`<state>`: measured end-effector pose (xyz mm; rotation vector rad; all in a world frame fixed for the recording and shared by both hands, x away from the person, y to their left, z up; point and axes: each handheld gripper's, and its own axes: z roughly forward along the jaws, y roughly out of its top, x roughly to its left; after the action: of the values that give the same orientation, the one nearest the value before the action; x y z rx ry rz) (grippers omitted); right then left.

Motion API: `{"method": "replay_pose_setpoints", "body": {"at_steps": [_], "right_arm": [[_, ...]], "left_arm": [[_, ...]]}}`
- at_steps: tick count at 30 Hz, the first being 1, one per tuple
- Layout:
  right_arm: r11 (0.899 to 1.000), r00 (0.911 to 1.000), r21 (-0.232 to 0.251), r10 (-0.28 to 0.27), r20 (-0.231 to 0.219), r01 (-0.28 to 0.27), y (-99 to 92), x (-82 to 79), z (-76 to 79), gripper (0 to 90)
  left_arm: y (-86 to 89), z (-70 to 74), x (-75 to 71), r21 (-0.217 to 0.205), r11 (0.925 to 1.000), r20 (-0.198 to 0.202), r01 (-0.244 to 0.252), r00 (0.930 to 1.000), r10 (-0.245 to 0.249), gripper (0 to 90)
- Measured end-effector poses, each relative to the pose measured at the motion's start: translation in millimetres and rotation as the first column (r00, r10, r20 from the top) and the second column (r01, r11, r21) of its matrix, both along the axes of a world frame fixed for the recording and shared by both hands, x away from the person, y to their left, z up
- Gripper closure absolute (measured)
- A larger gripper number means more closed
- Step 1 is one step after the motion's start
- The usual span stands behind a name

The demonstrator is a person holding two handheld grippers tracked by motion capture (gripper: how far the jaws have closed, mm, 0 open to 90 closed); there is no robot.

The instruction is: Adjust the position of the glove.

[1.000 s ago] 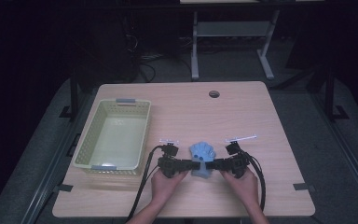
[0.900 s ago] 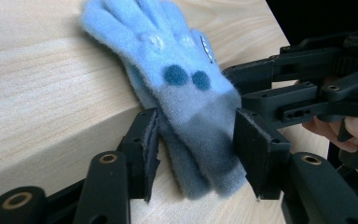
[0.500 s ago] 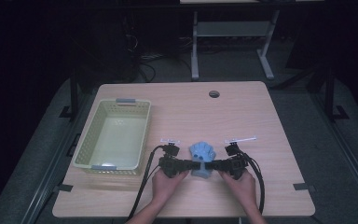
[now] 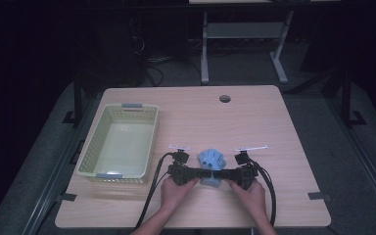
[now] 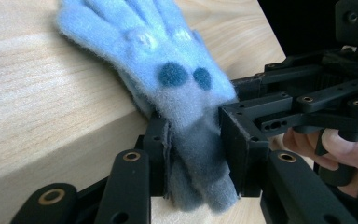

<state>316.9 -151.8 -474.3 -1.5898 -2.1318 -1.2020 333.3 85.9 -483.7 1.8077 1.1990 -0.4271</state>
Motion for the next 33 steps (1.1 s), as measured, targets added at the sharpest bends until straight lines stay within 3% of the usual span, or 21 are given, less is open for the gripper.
{"method": "replay_pose_setpoints", "body": {"at_steps": [6, 17, 33], "right_arm": [[1.0, 1.0, 0.027, 0.009, -0.002, -0.009, 0.4, 0.7, -1.4, 71.9], [0.999, 0.9995, 0.034, 0.023, 0.02, -0.024, -0.6, 1.5, 2.7, 77.5], [0.998, 0.9982, 0.035, 0.042, 0.043, -0.043, -0.1, 1.0, 15.6, 78.7]], "left_arm": [[2.4, -2.7, 2.5, -0.028, 0.9996, -0.029, -0.001, 0.9996, 0.0, 68.8], [4.3, -1.1, 3.5, -0.057, 0.9984, -0.021, 0.003, 0.9998, -0.004, 73.2], [8.0, 8.4, 4.7, -0.094, 0.9954, -0.001, 0.02, 0.9998, -0.021, 74.7]]}}
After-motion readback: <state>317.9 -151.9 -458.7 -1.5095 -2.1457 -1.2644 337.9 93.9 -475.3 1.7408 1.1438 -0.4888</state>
